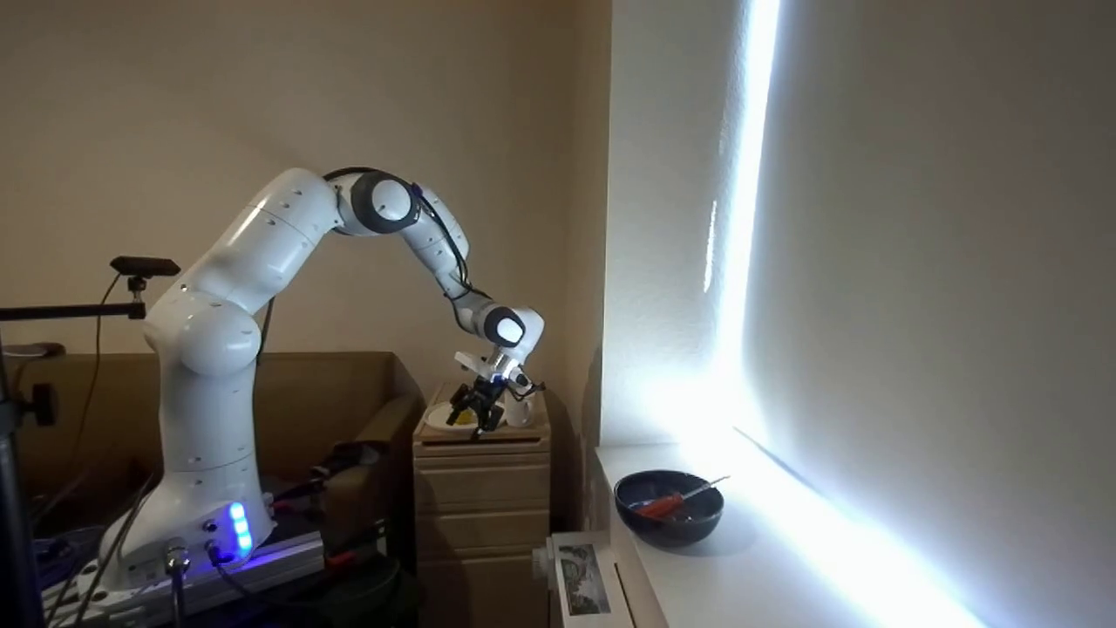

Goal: Open the drawer tray

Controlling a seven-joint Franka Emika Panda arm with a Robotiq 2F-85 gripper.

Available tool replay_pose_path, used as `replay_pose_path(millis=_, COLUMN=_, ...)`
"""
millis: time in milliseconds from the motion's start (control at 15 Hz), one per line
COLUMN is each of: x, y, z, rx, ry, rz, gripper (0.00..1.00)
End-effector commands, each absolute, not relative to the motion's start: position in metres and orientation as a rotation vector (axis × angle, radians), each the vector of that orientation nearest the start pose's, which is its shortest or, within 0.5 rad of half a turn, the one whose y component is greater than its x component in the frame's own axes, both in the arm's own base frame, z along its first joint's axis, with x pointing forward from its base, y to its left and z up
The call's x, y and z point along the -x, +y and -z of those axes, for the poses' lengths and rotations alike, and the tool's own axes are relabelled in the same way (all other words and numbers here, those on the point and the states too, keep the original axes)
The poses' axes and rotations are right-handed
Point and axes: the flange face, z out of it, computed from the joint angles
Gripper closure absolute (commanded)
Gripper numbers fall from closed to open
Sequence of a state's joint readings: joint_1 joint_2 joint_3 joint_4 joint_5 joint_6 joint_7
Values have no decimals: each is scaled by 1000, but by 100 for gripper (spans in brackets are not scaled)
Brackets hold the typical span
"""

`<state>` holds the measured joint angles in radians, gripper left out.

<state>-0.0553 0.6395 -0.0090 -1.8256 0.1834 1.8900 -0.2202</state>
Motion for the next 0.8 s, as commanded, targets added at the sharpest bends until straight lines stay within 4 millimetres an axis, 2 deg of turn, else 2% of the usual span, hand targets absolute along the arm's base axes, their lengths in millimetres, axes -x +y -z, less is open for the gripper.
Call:
replay_pose_path(millis=0, x=-577, y=-24, z=-154, rx=2809, ry=-66, rz=-788, gripper=0)
replay_pose_path(millis=67, x=-577, y=-24, z=-155, rx=2809, ry=-66, rz=-787, gripper=0)
replay_pose_path(millis=200, x=-585, y=-23, z=-141, rx=2777, ry=41, rz=-684, gripper=0)
replay_pose_path(millis=467, x=-599, y=-24, z=-119, rx=2744, ry=272, rz=-434, gripper=0)
replay_pose_path(millis=733, x=-607, y=-23, z=-96, rx=2790, ry=474, rz=-161, gripper=0)
